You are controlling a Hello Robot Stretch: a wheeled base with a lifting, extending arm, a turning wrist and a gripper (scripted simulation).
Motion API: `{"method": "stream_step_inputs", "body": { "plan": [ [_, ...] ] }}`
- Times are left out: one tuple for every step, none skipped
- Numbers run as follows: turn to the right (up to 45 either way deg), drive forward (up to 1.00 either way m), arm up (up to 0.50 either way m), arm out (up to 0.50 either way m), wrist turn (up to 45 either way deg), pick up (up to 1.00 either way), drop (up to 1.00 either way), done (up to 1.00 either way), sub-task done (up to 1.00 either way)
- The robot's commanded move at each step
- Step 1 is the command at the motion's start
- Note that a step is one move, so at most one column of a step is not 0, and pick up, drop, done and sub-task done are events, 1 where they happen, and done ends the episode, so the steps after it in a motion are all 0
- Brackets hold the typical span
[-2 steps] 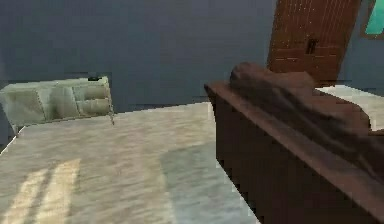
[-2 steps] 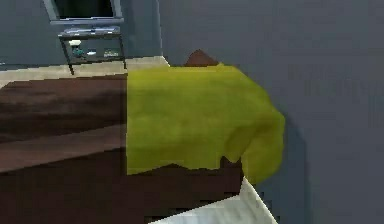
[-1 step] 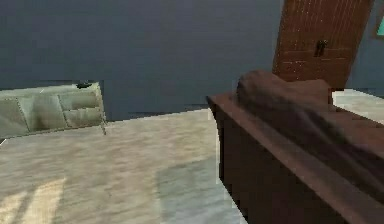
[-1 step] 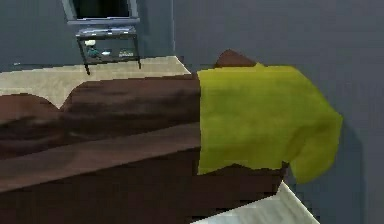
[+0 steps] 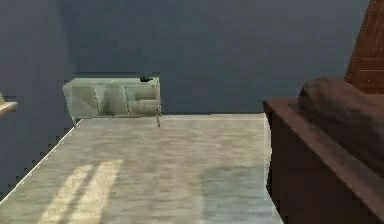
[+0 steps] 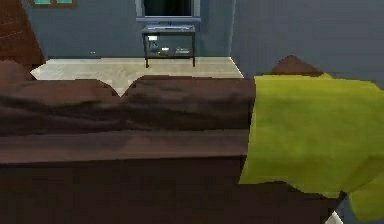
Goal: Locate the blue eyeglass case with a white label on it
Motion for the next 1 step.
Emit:
{"method": "stream_step_inputs", "body": {
  "plan": [
    [0.0,1.0,0.0,0.0,0.0,0.0,0.0,0.0,0.0]
  ]
}}
